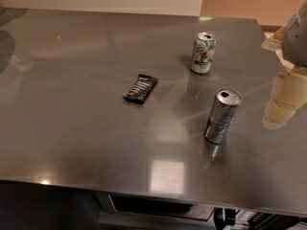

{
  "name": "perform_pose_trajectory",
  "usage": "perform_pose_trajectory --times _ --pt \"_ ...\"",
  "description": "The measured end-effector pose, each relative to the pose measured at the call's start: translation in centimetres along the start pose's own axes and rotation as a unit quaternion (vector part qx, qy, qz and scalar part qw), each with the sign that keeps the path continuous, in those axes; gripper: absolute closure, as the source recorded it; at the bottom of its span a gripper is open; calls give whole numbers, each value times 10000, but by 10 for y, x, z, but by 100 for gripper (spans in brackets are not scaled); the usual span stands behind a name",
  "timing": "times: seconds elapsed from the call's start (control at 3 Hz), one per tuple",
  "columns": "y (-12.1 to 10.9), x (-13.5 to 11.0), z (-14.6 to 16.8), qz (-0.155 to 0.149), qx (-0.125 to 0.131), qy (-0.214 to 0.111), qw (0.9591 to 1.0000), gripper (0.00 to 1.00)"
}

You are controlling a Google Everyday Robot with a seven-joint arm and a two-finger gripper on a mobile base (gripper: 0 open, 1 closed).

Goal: Move redbull can near rxbar chocolate

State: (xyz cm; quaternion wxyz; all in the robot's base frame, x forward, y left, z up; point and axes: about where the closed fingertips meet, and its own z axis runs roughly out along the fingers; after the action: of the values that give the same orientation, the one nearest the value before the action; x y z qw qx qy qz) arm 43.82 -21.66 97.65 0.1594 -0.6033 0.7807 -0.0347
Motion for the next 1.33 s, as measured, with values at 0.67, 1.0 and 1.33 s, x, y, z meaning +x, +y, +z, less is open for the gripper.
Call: perform_pose_trajectory --times 0.67,1.0,1.33 --pt "0 -6 8 73 -138 -328 9993 0" --pt "6 -16 30 144 -432 -754 9961 0" --pt "16 -29 50 161 -693 -1148 9908 0"
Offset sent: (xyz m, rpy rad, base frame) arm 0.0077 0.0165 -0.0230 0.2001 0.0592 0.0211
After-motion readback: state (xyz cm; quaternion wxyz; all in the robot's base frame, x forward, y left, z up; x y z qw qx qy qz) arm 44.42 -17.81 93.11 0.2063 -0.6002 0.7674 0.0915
